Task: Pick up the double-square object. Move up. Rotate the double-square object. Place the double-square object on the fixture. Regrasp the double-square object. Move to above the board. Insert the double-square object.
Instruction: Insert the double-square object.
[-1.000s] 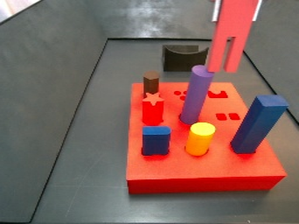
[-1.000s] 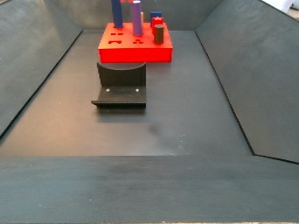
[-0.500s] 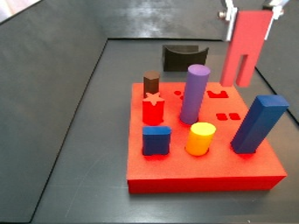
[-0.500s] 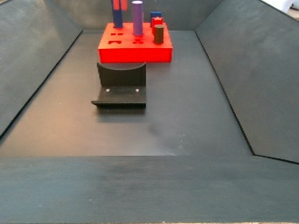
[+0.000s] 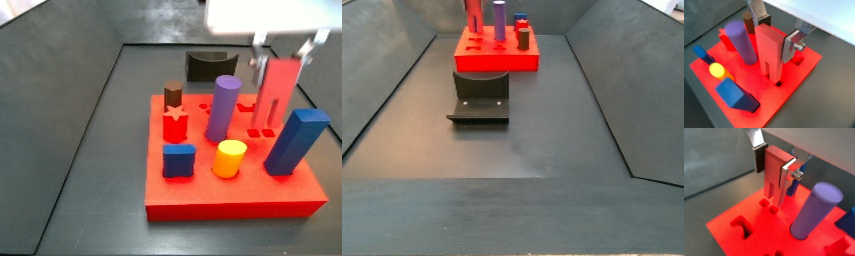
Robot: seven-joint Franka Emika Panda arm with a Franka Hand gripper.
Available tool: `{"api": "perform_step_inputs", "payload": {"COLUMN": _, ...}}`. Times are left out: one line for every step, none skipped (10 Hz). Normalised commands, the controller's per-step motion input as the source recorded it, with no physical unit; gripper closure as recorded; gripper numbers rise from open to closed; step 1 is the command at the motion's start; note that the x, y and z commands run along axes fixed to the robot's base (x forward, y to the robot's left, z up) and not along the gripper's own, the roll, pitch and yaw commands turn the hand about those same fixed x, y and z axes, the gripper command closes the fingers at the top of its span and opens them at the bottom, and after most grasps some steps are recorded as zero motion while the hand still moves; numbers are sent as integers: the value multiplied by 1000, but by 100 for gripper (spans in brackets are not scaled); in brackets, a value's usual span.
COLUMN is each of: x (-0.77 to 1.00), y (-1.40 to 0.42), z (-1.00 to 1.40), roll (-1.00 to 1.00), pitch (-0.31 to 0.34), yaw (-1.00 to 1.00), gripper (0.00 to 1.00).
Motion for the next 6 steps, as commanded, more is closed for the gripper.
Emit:
{"api": "perform_step_inputs", "payload": {"x": 0, "y": 0, "z": -709, "roll": 147, "pitch": 0, "yaw": 174, "gripper": 100}}
{"api": "perform_step_inputs", "payload": {"x": 11, "y": 0, "z": -643, "roll": 89, "pitch": 0, "yaw": 186, "gripper": 100}}
{"api": "perform_step_inputs", "payload": {"x": 151, "y": 63, "z": -571, "roll": 64, "pitch": 3, "yaw": 211, "gripper": 100}}
{"api": "perform_step_inputs", "payload": {"x": 383, "y": 257, "z": -497, "roll": 0, "pitch": 7, "yaw": 197, "gripper": 100}}
{"api": "perform_step_inputs", "payload": {"x": 554, "y": 249, "z": -466, "roll": 0, "pitch": 34, "yaw": 114, "gripper": 100}}
{"api": "perform_step_inputs", "payload": {"x": 706, "y": 126, "z": -474, "roll": 0, "pitch": 54, "yaw": 63, "gripper": 100}}
